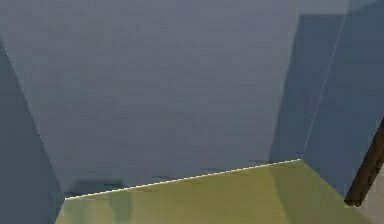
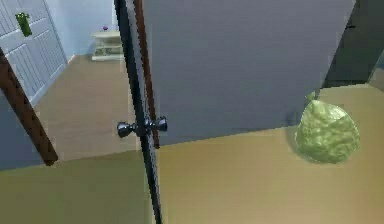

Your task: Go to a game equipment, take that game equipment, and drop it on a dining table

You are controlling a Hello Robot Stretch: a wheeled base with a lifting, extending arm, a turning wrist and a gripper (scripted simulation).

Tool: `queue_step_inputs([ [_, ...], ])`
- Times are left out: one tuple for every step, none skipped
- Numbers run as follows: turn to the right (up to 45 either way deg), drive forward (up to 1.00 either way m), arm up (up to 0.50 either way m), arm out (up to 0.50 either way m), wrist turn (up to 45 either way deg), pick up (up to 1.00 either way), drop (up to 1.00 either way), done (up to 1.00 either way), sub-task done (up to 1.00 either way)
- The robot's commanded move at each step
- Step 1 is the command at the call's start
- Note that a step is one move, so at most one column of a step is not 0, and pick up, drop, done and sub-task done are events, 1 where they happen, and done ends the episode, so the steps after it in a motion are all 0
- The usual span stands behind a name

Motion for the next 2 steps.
queue_step_inputs([
  [-45.0, 0.0, 0.0, 0.0, 0.0, 0.0, 0.0, 0.0, 0.0],
  [-27.0, 0.0, 0.0, 0.0, 0.0, 0.0, 0.0, 0.0, 0.0],
])
